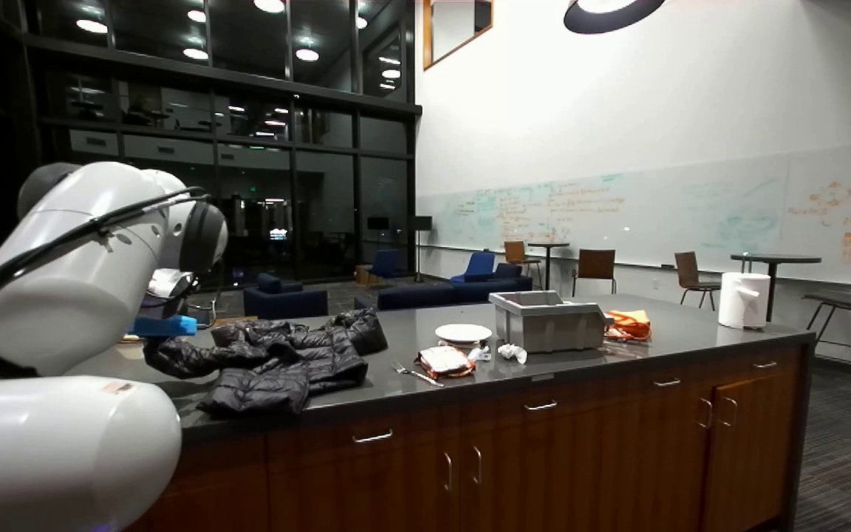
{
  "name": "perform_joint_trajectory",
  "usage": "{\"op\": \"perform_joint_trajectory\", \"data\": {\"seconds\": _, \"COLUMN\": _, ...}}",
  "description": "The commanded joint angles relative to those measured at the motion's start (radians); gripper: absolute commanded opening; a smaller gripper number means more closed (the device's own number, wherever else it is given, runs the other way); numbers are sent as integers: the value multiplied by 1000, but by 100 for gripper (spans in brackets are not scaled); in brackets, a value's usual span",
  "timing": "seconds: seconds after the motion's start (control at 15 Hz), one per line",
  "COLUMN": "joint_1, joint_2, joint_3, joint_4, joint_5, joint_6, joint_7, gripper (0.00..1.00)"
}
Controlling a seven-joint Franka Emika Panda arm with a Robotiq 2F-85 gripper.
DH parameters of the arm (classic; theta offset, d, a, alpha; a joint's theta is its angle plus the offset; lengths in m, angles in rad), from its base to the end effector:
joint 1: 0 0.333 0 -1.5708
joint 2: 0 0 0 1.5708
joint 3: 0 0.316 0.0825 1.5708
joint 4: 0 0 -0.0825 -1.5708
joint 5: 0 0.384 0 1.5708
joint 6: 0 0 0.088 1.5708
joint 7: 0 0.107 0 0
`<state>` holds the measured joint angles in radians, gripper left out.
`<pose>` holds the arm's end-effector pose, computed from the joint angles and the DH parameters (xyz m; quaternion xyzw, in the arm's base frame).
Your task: Move the jacket slightly to the right
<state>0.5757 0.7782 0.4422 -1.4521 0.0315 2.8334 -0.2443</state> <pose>0.4780 0.6022 0.3302 -0.8187 -0.4548 -0.2491 0.2466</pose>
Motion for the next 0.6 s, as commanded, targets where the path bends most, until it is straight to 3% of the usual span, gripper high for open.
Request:
{"op": "perform_joint_trajectory", "data": {"seconds": 0.0, "joint_1": -136, "joint_2": -52, "joint_3": 115, "joint_4": -57, "joint_5": 74, "joint_6": 71, "joint_7": -76, "gripper": 1}}
{"op": "perform_joint_trajectory", "data": {"seconds": 0.2, "joint_1": -275, "joint_2": -52, "joint_3": 249, "joint_4": -58, "joint_5": 142, "joint_6": 120, "joint_7": -163, "gripper": 1}}
{"op": "perform_joint_trajectory", "data": {"seconds": 0.53, "joint_1": -586, "joint_2": -32, "joint_3": 554, "joint_4": -78, "joint_5": 225, "joint_6": 112, "joint_7": -356, "gripper": 1}}
